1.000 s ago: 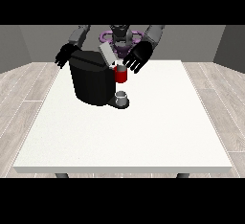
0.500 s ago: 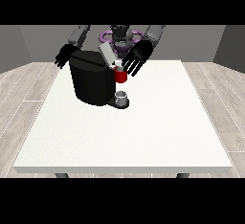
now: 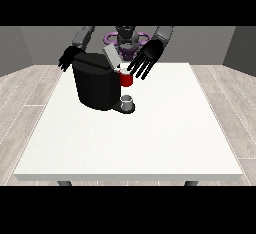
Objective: Insert the coffee pod into the coffee machine and close the lid
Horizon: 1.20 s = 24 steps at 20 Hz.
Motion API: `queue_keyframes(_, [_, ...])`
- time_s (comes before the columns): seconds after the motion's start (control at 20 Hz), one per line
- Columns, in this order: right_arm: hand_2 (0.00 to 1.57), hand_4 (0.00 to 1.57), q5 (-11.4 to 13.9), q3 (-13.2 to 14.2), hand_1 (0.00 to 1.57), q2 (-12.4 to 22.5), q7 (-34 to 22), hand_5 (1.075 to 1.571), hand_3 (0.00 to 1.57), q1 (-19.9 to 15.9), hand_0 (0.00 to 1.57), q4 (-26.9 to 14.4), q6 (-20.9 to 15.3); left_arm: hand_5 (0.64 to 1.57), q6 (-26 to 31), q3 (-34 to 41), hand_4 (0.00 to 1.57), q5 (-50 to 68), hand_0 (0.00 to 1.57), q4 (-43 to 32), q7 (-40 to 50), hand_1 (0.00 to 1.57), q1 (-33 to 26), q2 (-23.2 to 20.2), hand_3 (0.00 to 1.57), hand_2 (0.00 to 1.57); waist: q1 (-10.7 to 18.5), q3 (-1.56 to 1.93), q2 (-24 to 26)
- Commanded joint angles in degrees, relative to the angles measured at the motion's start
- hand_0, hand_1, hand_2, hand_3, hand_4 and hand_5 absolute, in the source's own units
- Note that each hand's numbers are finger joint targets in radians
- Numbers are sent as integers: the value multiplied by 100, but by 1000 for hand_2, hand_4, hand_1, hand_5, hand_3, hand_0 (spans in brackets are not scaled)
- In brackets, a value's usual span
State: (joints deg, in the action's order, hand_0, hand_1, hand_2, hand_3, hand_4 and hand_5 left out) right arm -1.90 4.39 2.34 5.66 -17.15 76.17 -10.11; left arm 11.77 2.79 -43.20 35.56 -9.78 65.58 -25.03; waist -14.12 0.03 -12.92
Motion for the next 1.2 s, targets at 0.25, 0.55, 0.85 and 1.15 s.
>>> queue_keyframes(0.25, [0,383,-261,110,0,251,-264,1571,0,143,0,186,321,1571,159,159,0,63,0,-14,-239,0,-343,-187,0,0,71,-5,423])
queue_keyframes(0.55, [0,424,-200,94,0,-7,-17,1571,0,671,0,13,95,1571,78,760,0,820,0,60,159,0,-780,557,0,0,360,-8,1072])
queue_keyframes(0.85, [0,492,-189,146,0,198,87,1571,0,1156,0,38,267,1571,-101,1523,237,1894,0,204,-382,0,-1714,1354,0,0,891,-13,1864])
queue_keyframes(1.15, [0,370,-301,-79,0,422,-463,1571,0,1176,0,608,696,1571,153,1760,0,2335,0,184,-695,0,-2716,1558,0,0,1128,-12,2557])
